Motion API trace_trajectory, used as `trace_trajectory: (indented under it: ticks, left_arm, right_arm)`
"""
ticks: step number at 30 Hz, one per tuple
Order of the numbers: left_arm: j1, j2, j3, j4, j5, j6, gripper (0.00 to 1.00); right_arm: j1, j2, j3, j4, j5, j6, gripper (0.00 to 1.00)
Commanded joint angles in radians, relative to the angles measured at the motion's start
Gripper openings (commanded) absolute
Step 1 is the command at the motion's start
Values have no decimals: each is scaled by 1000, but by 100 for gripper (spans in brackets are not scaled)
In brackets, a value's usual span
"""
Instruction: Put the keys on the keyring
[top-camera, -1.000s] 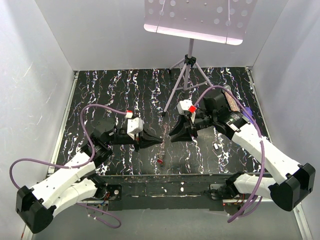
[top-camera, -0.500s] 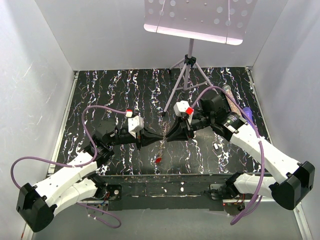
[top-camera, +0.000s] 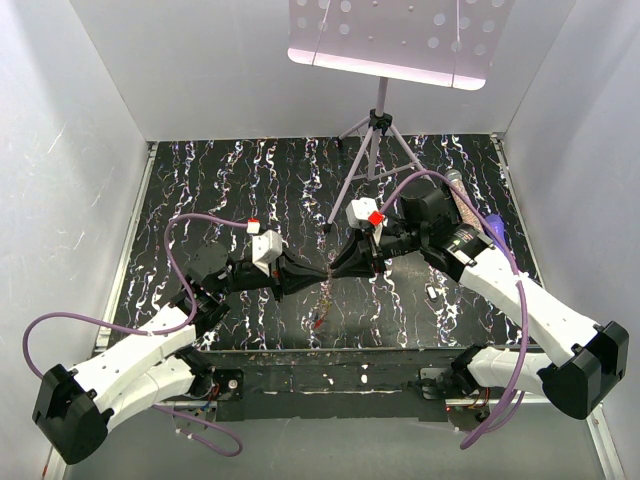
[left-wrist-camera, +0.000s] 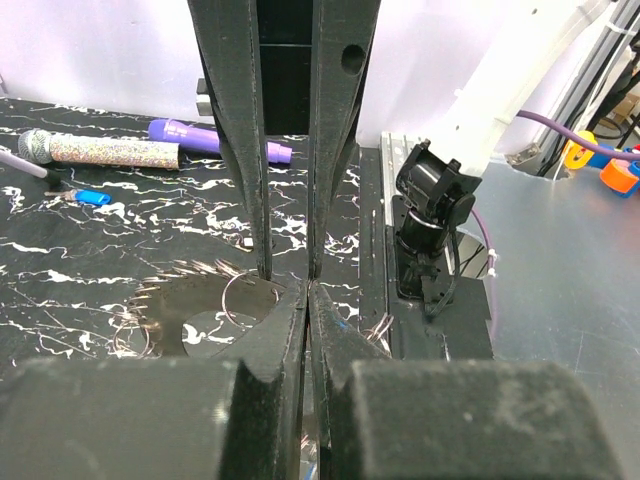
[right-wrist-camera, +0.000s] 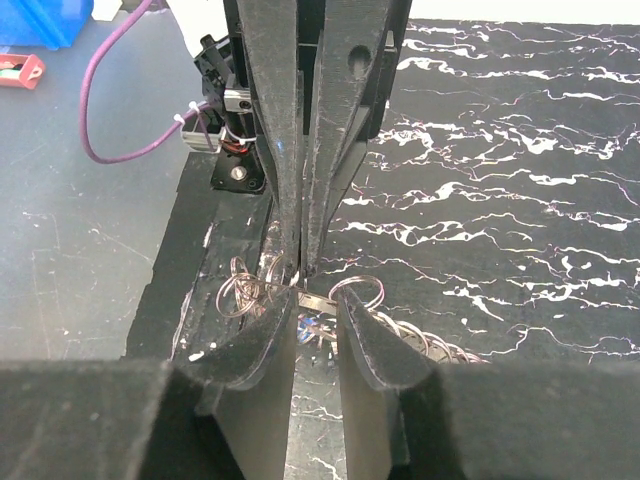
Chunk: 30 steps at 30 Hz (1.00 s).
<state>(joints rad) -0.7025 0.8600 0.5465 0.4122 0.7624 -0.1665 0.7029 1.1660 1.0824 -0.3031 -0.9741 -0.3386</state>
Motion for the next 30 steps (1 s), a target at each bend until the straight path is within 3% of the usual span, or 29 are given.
trace_trajectory:
  ticks: [1, 11, 17, 30]
  left_arm:
    - [-3, -16, -20, 111, -31, -42, 0]
    - [-2, -21, -34, 119, -48, -61, 0]
    - [0, -84, -68, 63, -48, 4, 0]
    - [12, -78, -46, 36, -38, 4, 0]
  right_arm:
    - [17, -6, -10, 32, -18, 15, 29]
    - [29, -5, 0, 30, -3, 21, 32]
    - [-71, -14, 45, 35, -23, 101, 40]
    - [-82, -31, -22, 42, -73, 154, 43]
